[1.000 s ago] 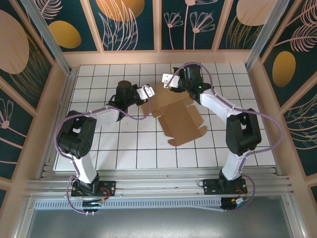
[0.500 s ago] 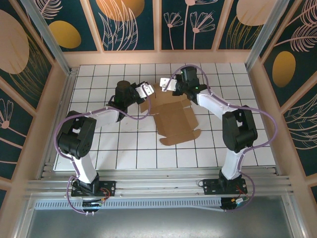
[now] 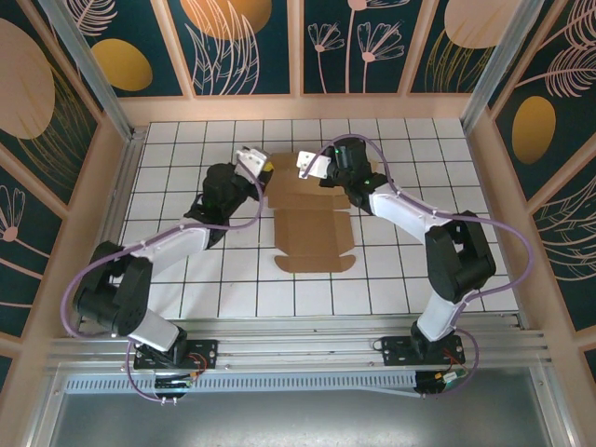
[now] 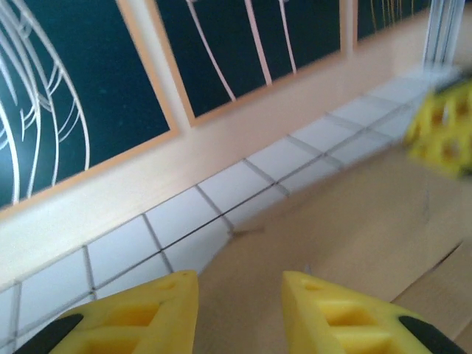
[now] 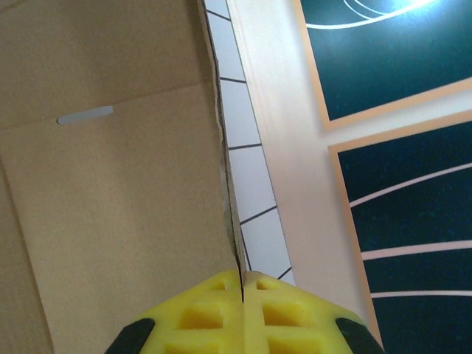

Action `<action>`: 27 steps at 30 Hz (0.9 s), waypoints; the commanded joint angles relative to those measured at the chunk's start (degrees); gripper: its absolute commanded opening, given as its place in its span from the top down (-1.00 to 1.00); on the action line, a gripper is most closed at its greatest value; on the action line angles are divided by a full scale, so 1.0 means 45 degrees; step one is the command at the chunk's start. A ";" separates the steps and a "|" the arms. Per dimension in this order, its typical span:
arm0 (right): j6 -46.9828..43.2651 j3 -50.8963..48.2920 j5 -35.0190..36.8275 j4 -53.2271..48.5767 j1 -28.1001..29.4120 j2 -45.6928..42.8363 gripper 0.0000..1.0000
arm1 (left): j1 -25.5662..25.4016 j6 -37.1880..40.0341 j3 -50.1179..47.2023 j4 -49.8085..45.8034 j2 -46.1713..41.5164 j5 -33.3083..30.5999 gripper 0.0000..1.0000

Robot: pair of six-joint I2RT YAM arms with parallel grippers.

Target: Fold the paper box

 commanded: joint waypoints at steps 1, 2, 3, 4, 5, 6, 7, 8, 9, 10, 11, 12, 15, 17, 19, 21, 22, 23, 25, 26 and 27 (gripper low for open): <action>0.0665 -0.0305 0.0308 0.0357 0.0107 -0.0537 1.00 | 0.0023 -0.6908 -0.0459 0.0317 -0.0810 0.0725 0.36; 0.0677 -0.0357 0.0407 0.0412 0.0107 -0.0554 1.00 | 0.0019 -0.8469 -0.0579 0.0469 -0.0838 0.0907 0.39; 0.0685 -0.0448 0.0554 0.0506 0.0107 -0.0553 1.00 | 0.0014 -1.0291 -0.0709 0.0639 -0.0809 0.1099 0.44; 0.0671 -0.0565 0.0724 0.0644 0.0312 -0.0572 1.00 | 0.0023 -1.2148 -0.0761 0.0714 -0.0716 0.1204 0.47; 0.0685 -0.0652 0.0809 0.0717 0.0382 -0.0581 1.00 | 0.0018 -1.3667 -0.0765 0.0683 -0.0593 0.1270 0.46; 0.0702 -0.0751 0.0857 0.0776 0.0426 -0.0635 1.00 | 0.0024 -1.5452 -0.0746 0.0675 -0.0429 0.1390 0.41; 0.0756 -0.0876 0.0862 0.0864 0.0456 -0.0666 1.00 | 0.0024 -1.7057 -0.0750 0.0944 -0.0179 0.1609 0.32; 0.0789 -0.0943 0.0862 0.0895 0.0477 -0.0693 1.00 | 0.0022 -1.8323 -0.0808 0.1474 0.0070 0.1898 0.23; 0.0809 -0.0999 0.0872 0.0890 0.0516 -0.0706 1.00 | 0.0021 -1.9629 -0.0870 0.2229 0.0412 0.2191 0.15; 0.0822 -0.1056 0.0896 0.0894 0.0550 -0.0718 1.00 | 0.0006 -2.0850 -0.0935 0.3098 0.0798 0.2464 0.09; 0.0866 -0.1115 0.0917 0.0915 0.0566 -0.0752 1.00 | 0.0023 -2.1841 -0.0941 0.3947 0.1159 0.2640 0.06; 0.0880 -0.1173 0.0921 0.0919 0.0609 -0.0791 1.00 | 0.0005 -2.2755 -0.0885 0.4821 0.1564 0.2737 0.01; 0.0998 -0.1303 0.0913 0.0979 0.0663 -0.0876 1.00 | 0.0007 -2.4127 -0.0479 0.5854 0.2509 0.2563 -0.06; 0.1017 -0.1335 0.0906 0.0961 0.0728 -0.0899 1.00 | 0.0020 -2.4650 -0.0342 0.6134 0.3238 0.2234 -0.04; 0.1000 -0.1363 0.0853 0.0901 0.0774 -0.0938 1.00 | 0.0024 -2.4937 -0.0326 0.6403 0.3582 0.1743 0.03; 0.0984 -0.1403 0.0857 0.0881 0.0817 -0.0951 1.00 | 0.0024 -2.5007 -0.0250 0.6488 0.3856 0.1461 0.04; 0.0984 -0.1427 0.0862 0.0880 0.0830 -0.0963 1.00 | 0.0022 -2.5092 -0.0217 0.6529 0.3989 0.1338 0.06; 0.0973 -0.1459 0.0877 0.0898 0.0858 -0.0982 1.00 | 0.0024 -2.5152 -0.0228 0.6613 0.4085 0.1245 0.08; 0.0942 -0.1586 0.0882 0.0986 0.0950 -0.1007 1.00 | 0.0044 -2.5459 -0.0330 0.7064 0.4326 0.0916 0.15; 0.0949 -0.1637 0.0882 0.1030 0.0980 -0.1035 1.00 | 0.0080 -2.5513 -0.0380 0.7322 0.4449 0.0790 0.17; 0.0951 -0.1707 0.0896 0.1073 0.1004 -0.1071 1.00 | 0.0148 -2.5601 -0.0403 0.7478 0.4552 0.0701 0.20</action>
